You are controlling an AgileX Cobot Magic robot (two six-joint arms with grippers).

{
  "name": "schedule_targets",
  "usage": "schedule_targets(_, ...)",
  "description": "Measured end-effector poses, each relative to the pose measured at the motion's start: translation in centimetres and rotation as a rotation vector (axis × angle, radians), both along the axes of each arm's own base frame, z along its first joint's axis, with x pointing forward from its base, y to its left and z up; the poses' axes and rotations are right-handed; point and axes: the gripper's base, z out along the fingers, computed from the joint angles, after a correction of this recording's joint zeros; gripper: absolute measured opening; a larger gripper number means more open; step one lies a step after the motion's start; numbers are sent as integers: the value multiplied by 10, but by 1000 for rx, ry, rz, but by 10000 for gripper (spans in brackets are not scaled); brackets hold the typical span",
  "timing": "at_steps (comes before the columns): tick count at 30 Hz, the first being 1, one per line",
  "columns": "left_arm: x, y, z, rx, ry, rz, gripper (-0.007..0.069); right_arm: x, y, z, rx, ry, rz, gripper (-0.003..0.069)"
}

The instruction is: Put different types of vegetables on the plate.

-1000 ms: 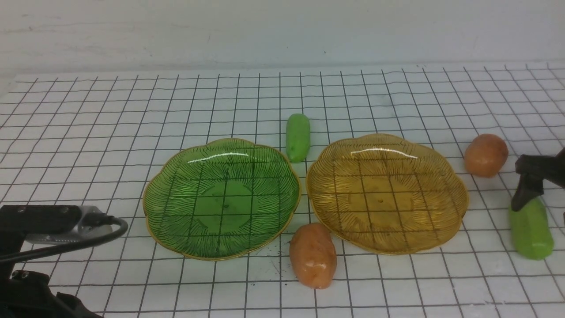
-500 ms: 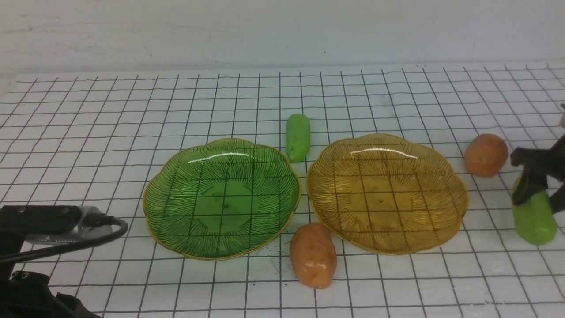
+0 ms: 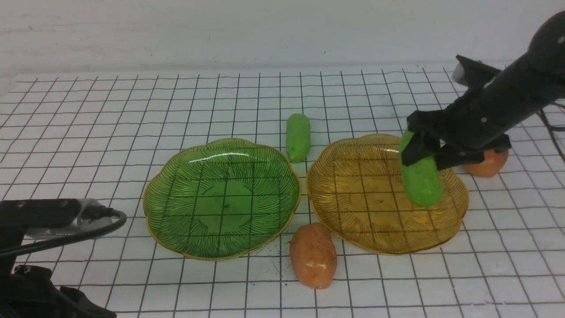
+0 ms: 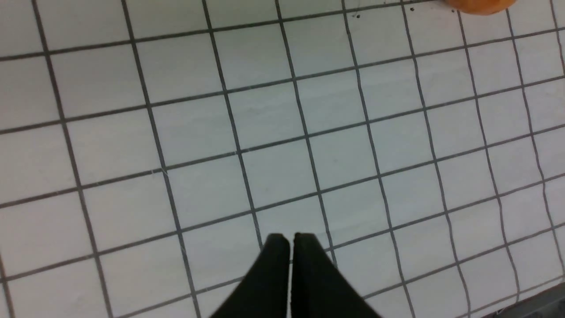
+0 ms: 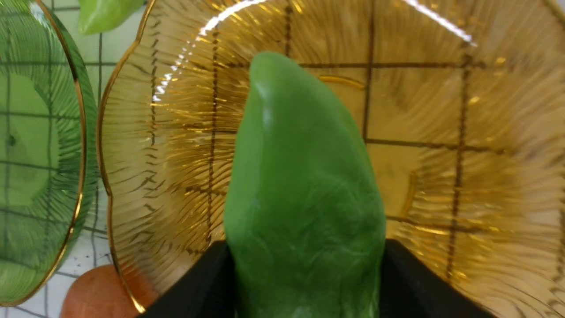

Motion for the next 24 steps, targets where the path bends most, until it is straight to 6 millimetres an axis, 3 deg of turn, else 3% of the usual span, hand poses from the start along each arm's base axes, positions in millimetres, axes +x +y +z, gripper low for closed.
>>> schedule_targets(3, 1, -1, 1, 3, -20, -17, -8, 0, 5, -3, -5, 8, 13, 408)
schedule_targets(8, 10, -12, 11, -10, -60, -58, -8, -3, 4, -5, -36, 31, 37, 580)
schedule_targets(12, 24, -36, 31, -43, -103, -133, -8, -8, 2, -1, -72, 62, 90, 596)
schedule_targets(14, 33, -57, 38, -45, -102, -194, -8, -15, 0, 12, -101, 73, 139, 524)
schedule_targets(17, 41, -75, 38, -24, -75, -222, -8, -24, -2, 29, -114, 62, 160, 409)
schedule_targets(20, 61, -114, 26, 79, -13, -262, -8, -55, -8, 86, -126, -72, 168, 109)
schedule_targets(22, 69, -128, 24, 108, -8, -267, -8, -74, -11, 113, -122, -151, 164, 45)
schedule_targets(24, 74, -136, 22, 124, -1, -268, -8, -84, -13, 127, -119, -193, 162, 20)
